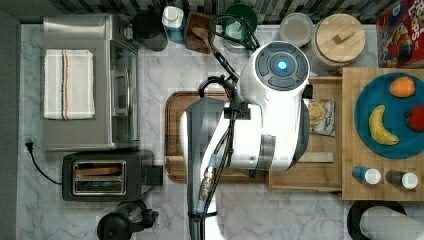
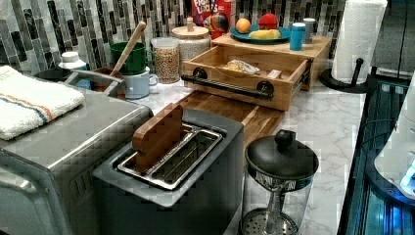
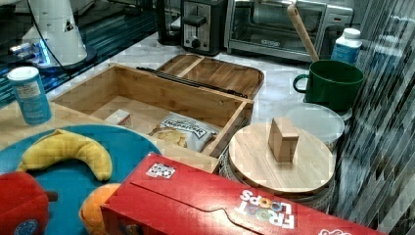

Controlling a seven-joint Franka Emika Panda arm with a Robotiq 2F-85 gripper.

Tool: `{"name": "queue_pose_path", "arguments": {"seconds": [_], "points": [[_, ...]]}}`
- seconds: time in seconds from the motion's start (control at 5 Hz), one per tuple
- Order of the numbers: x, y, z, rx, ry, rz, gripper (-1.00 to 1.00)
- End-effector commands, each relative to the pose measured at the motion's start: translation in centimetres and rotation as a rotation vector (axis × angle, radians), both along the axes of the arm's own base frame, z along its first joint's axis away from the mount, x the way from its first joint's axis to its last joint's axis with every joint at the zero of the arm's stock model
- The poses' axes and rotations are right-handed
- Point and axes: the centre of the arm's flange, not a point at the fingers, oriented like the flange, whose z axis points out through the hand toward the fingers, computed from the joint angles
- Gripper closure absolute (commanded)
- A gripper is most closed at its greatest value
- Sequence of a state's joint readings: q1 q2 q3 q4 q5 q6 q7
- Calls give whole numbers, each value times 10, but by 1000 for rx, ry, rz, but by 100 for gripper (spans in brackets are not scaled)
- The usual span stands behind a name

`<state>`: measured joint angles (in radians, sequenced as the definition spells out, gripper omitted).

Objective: Close the drawer.

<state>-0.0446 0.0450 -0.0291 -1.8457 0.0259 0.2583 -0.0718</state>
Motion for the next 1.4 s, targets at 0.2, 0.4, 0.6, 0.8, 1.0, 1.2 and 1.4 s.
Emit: {"name": "queue_pose_path", "arguments": {"seconds": [0.2, 0.4, 0.6, 0.8, 1.0, 1.2, 1.4], "points": [[0, -3, -1, 2, 0, 7, 100], [0, -3, -1, 2, -1, 7, 100], [-10, 14, -5, 9, 32, 220, -100], [-31, 34, -12, 49, -38, 397, -100], [-31, 54, -20, 77, -24, 481, -100], [-35, 71, -40, 97, -42, 560, 81], [-33, 90, -58, 35, 23, 607, 100]]}}
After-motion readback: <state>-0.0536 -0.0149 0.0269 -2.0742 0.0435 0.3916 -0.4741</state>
